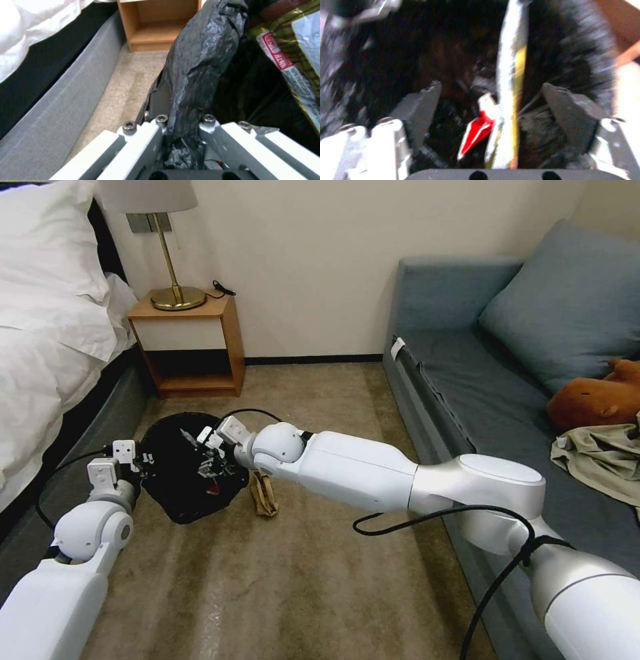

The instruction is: Pick up the trash bin, then pick up the garbage on the floor and place it into the trash bin.

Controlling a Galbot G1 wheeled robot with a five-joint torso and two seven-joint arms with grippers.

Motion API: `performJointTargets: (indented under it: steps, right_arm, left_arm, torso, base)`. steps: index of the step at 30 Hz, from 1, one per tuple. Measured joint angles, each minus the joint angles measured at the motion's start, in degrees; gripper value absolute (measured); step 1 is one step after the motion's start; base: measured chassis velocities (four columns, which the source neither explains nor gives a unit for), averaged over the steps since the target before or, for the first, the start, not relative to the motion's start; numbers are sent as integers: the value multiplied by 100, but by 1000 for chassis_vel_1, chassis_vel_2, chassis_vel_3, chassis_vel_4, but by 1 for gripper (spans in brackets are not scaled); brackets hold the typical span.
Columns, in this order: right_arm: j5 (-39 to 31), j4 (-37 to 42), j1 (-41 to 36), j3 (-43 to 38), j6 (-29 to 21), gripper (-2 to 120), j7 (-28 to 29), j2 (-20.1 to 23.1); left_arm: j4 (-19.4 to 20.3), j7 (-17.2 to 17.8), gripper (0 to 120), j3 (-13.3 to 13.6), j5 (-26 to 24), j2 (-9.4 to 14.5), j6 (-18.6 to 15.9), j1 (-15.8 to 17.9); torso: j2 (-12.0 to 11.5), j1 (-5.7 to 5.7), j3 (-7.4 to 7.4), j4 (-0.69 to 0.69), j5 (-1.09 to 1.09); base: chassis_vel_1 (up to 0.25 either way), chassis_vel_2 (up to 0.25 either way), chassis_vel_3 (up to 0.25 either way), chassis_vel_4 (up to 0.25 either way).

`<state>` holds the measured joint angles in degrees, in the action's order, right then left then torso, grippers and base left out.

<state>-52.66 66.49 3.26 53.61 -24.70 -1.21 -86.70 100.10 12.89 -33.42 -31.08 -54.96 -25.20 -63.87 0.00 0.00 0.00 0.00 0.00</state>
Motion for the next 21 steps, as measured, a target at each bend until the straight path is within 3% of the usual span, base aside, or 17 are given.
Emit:
performJointTargets:
  steps: [2,5,21]
  right_arm:
    - [-16,47,-12,-290,0,93,170,18]
    - [-58,82,-12,-423,-3,99,253,30]
    - [-81,-186,-171,-966,39,100,638,59]
  left_arm:
    - [-24,0,2,-19,-41,-50,-44,16]
    - [-24,3,2,-31,-76,-53,-61,18]
    - [-340,87,2,-279,-713,51,-138,132]
  torso:
    - [0,0,0,-1,0]
    - [0,0,0,-1,0]
    - [0,0,0,1,0]
  base:
    - [0,0,0,0]
    - [0,0,0,0]
    - [0,0,0,0]
